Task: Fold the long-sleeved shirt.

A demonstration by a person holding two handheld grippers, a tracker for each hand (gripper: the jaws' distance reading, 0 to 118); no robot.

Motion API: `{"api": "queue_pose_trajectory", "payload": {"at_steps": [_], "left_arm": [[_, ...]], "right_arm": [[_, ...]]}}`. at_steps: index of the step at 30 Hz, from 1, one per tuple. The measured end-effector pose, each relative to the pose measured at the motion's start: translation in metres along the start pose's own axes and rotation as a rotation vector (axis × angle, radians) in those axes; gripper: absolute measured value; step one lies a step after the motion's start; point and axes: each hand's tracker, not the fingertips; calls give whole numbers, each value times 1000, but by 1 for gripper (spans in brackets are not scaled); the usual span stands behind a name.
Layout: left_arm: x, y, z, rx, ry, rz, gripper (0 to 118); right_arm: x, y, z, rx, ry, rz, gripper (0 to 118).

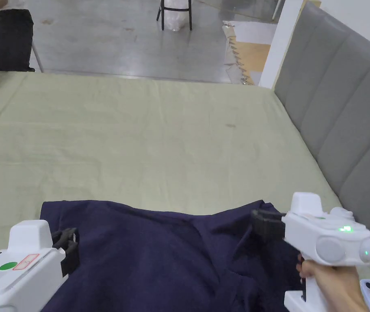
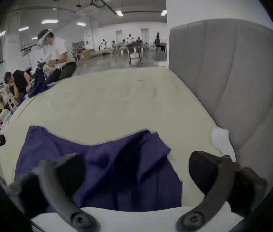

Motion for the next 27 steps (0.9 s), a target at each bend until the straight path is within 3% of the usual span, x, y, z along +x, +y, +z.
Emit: {"api": "queue_pose_trajectory", "payload": {"at_steps": [2,4,7,8,9,10,11,12,14,15,17,19,21,25,26,27], "left_arm": [[-2,3,-9,-5,5,2,4],[-3,6,-15,-14,6,8,4],[-6,6,-26,-28,11,10,4],[-8,5,-29,-35,9,14,4],[-10,4,-31,-42,9,21,4],[-12,3,-33,-49,5,31,4],[-15,2,-35,-57,0,37,4],[-20,1,-38,-65,-1,40,4],[-30,2,-49,-96,2,39,7],[-39,5,-57,-123,-3,52,31],[-61,18,-76,-161,3,98,54],[-88,37,-107,-239,12,134,108],[-108,56,-135,-184,25,138,107],[-124,68,-194,-361,83,112,106],[-125,64,-204,-416,70,98,101],[-125,62,-210,-397,58,117,81]], "right_arm": [[10,22,-28,-13,16,-44,114],[12,39,-62,-105,3,-50,114],[23,45,-111,-283,64,-108,108],[25,43,-119,-362,84,-118,90],[29,38,-122,-440,122,-142,54],[31,33,-123,-473,146,-159,46],[30,30,-117,-433,159,-111,39],[29,31,-109,-384,176,-65,20],[32,29,-101,-380,246,-127,18],[18,29,-82,-346,204,-104,17],[8,28,-72,-332,210,-50,17],[12,29,-74,-319,217,-48,17],[7,30,-71,-295,208,-20,17],[6,26,-76,-282,199,7,17],[6,25,-77,-277,198,4,17],[7,23,-77,-276,200,-4,17]]}}
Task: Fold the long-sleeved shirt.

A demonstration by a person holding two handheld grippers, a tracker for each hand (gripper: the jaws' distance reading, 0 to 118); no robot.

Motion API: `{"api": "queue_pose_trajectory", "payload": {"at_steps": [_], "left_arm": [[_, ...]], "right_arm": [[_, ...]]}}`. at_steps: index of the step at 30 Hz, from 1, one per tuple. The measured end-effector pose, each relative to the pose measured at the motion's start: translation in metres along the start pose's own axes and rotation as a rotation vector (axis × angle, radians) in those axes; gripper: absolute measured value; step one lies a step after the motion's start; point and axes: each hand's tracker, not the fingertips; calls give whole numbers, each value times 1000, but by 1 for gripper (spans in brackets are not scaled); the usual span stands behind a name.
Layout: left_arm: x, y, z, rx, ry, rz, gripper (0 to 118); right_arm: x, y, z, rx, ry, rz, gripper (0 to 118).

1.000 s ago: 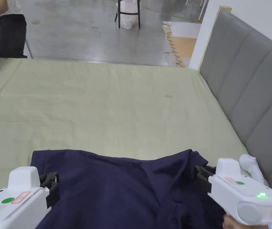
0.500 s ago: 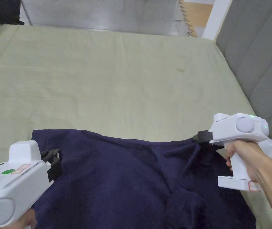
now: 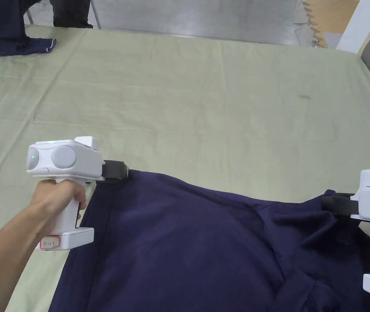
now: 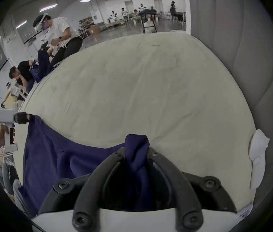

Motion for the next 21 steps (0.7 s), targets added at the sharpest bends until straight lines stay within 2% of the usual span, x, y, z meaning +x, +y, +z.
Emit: {"api": "queue_pose_trajectory", "payload": {"at_steps": [1,2,3,4,6,7,9,14,16,21], "left_arm": [[0,-3,2,-29,-6,-24,78],[0,-8,8,0,51,-48,75],[3,-7,10,6,18,-41,63],[1,-7,16,16,52,-23,48],[1,-12,30,37,-31,-40,19],[7,-17,37,79,-45,-57,19],[17,-22,57,139,15,-125,19],[19,-48,133,304,-57,-113,19],[20,-67,169,390,-46,-144,19],[9,-129,235,418,-124,-169,19]], "right_arm": [[2,1,0,0,2,-8,17],[3,2,0,1,5,-15,17],[4,3,1,0,7,-15,17],[3,1,2,5,4,-13,17],[2,1,7,21,19,-20,17],[1,1,12,39,24,-11,17],[-5,-4,27,79,20,9,17],[-11,-19,88,235,38,73,17],[-18,-33,115,296,36,124,17],[-33,-89,174,400,-8,256,17]]}}
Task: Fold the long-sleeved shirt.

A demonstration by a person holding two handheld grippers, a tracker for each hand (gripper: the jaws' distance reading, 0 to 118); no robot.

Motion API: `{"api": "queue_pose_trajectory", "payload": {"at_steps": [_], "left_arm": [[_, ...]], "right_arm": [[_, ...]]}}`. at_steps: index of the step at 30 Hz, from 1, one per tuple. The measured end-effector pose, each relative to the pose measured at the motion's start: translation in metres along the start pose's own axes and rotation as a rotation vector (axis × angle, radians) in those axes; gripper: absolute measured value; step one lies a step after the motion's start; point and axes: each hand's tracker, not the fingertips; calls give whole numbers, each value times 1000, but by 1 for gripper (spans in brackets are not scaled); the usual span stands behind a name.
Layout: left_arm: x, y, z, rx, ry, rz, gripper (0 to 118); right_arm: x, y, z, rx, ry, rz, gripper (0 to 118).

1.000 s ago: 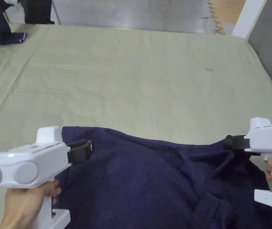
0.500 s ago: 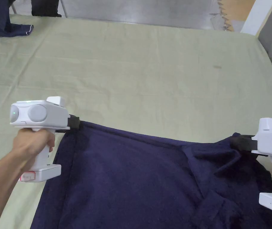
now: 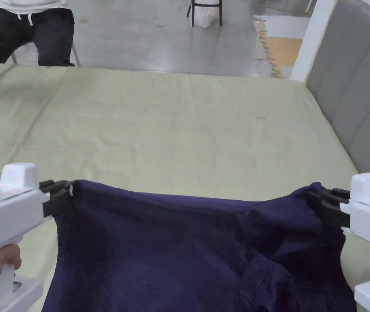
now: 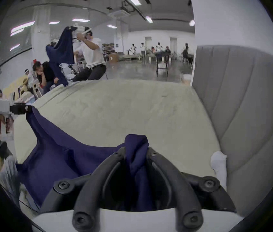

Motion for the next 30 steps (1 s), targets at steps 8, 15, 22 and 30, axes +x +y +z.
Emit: {"api": "queue_pose_trajectory", "payload": {"at_steps": [8,15,22,30], "left_arm": [[6,-102,71,-205,-25,16,19],[13,-170,63,-561,74,39,19],[24,-174,45,-535,176,-51,82],[53,-99,77,-149,263,-19,111]], "right_arm": [[-20,-87,79,-144,21,-68,16],[-25,-150,73,-495,-17,-149,16],[-34,-163,48,-582,-83,-48,94],[-72,-91,87,-41,-230,-10,117]]}}
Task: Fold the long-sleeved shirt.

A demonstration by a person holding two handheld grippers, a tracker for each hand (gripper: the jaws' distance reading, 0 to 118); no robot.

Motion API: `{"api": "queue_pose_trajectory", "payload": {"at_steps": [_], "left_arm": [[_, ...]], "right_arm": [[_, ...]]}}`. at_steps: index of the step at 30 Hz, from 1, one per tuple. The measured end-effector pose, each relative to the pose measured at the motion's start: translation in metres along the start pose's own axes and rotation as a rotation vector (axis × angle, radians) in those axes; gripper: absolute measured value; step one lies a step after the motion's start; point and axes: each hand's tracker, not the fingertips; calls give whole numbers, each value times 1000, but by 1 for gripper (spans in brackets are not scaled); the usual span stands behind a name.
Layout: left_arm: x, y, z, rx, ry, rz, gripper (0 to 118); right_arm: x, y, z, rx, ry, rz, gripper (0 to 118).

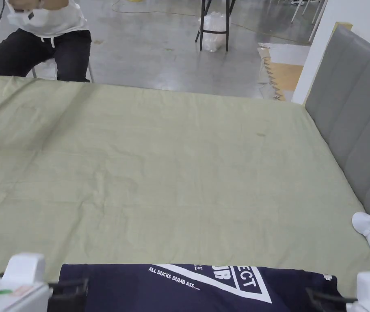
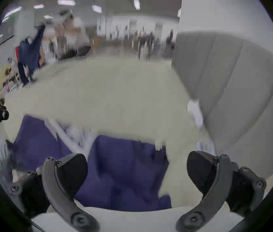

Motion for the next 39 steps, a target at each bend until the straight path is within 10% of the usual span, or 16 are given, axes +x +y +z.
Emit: {"api": "queue_pose_trajectory", "payload": {"at_steps": [5,8,10,16,17,19,20,29,39], "left_arm": [[48,32,6,299,-13,55,97],[72,39,3,393,-29,26,12],[79,42,-3,409,-30,21,4],[53,45,-2,349,-88,67,9],[42,46,-2,322,-105,77,27],[12,47,-10,238,-155,124,99],[-4,47,-16,168,-186,136,111],[-128,-13,-117,-465,-541,437,109],[-131,-60,-136,-522,-738,633,102]], "right_arm": [[-55,46,-3,285,-18,17,108],[-79,57,-8,372,-43,6,24],[-88,58,-13,416,-53,-34,1],[-94,61,-12,418,-53,-30,0],[-94,63,-10,420,-44,-27,0],[-94,65,-5,425,-40,-14,0],[-93,67,-1,433,-31,-4,0],[-97,72,7,451,33,-5,0],[-102,68,1,416,73,33,0]]}}
